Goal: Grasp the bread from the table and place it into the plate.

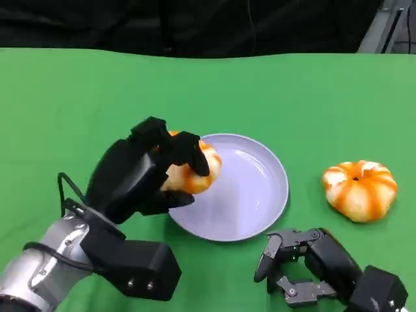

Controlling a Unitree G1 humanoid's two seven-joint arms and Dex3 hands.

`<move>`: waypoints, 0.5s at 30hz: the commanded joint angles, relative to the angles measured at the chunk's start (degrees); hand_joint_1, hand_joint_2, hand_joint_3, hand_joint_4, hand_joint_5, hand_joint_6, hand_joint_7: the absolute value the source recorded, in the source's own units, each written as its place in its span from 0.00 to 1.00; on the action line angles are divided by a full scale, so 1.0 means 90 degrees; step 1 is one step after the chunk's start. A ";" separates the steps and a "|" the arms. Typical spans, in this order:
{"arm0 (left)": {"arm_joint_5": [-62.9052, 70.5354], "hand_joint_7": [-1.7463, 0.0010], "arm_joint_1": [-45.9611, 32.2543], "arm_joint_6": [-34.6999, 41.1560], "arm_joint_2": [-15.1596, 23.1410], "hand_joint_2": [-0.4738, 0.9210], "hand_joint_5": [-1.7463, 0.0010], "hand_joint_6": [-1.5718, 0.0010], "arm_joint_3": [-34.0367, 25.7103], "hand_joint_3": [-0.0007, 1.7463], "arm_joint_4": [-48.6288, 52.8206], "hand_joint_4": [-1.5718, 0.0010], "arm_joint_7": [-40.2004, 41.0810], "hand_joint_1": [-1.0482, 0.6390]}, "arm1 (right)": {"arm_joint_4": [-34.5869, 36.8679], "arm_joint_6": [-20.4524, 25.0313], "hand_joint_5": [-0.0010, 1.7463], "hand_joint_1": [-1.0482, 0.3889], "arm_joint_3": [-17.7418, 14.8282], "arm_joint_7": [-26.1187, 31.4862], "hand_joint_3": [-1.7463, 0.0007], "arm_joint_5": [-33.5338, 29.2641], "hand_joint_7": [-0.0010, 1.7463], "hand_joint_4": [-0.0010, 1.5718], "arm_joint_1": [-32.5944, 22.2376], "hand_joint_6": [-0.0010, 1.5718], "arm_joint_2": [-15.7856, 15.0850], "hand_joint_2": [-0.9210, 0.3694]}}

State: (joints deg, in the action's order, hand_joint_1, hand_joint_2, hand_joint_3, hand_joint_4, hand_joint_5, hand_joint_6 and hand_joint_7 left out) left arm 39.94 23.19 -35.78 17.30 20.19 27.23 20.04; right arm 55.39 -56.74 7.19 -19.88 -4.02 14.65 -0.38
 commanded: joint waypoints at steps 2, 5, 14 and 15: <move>-0.0112 0.10 0.0323 -0.0119 -0.0118 0.97 0.00 0.74 0.0065 0.01 0.0428 0.71 -0.0084 0.56 | -0.0016 -0.0052 0.77 0.89 0.0003 0.0019 0.38 -0.0005 0.62 0.64 0.0014 0.64 -0.0050 0.26; -0.0151 0.09 0.0426 -0.0134 -0.0183 0.98 0.00 0.74 0.0103 0.01 0.0590 0.71 -0.0142 0.56 | 0.0023 -0.0084 0.77 0.89 -0.0015 -0.0050 0.38 0.0083 0.62 0.64 0.0018 0.64 -0.0011 0.26; -0.0326 0.08 0.0786 -0.0429 -0.0393 1.00 0.00 0.75 0.0169 0.01 0.1244 0.72 -0.0239 0.55 | -0.0050 0.0004 0.77 0.87 0.0009 -0.0087 0.37 0.0071 0.61 0.64 -0.0023 0.63 0.0009 0.27; -0.0337 0.11 0.0865 -0.0445 -0.0432 1.00 0.00 0.73 0.0186 0.01 0.1368 0.71 -0.0263 0.54 | -0.0052 0.0029 0.77 0.87 0.0007 -0.0117 0.37 0.0101 0.61 0.64 -0.0025 0.63 0.0027 0.27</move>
State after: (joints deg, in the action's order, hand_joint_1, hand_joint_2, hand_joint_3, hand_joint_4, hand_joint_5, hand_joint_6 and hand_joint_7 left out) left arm 37.43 28.71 -39.07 13.42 21.64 37.38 18.13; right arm 55.33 -56.77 7.25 -20.49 -3.79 14.64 -0.08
